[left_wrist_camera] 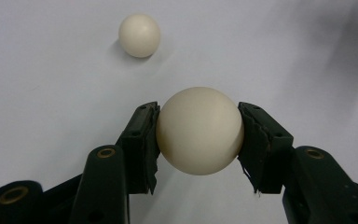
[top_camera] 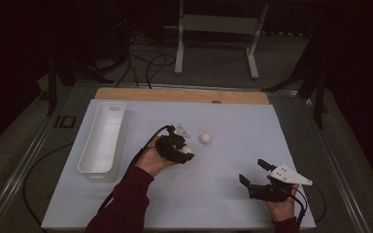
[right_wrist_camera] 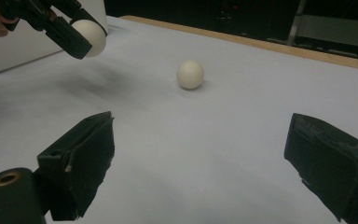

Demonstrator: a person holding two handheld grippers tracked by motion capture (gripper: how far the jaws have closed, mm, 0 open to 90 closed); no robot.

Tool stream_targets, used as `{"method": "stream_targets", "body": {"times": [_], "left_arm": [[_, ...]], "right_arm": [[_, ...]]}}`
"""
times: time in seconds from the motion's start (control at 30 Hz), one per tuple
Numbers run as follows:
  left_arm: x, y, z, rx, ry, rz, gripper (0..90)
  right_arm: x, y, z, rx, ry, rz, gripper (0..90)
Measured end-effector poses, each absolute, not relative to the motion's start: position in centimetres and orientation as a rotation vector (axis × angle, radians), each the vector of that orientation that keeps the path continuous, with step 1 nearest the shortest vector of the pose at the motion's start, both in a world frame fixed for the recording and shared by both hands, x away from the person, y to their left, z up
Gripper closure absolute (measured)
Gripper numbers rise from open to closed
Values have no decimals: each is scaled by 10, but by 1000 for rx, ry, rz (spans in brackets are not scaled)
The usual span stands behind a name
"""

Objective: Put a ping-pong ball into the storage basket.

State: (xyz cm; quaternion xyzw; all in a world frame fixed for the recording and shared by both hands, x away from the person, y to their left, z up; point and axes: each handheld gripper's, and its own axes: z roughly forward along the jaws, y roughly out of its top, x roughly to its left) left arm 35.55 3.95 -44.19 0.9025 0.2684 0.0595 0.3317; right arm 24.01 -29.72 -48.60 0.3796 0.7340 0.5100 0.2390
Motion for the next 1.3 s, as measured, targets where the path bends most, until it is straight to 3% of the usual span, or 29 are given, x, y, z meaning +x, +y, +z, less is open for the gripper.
{"method": "stream_targets", "body": {"times": [1.3], "left_arm": [[358, 66, -419, 2296, 740, 224, 514]], "right_arm": [[241, -297, -486, 1040, 2008, 1395, 81]]}}
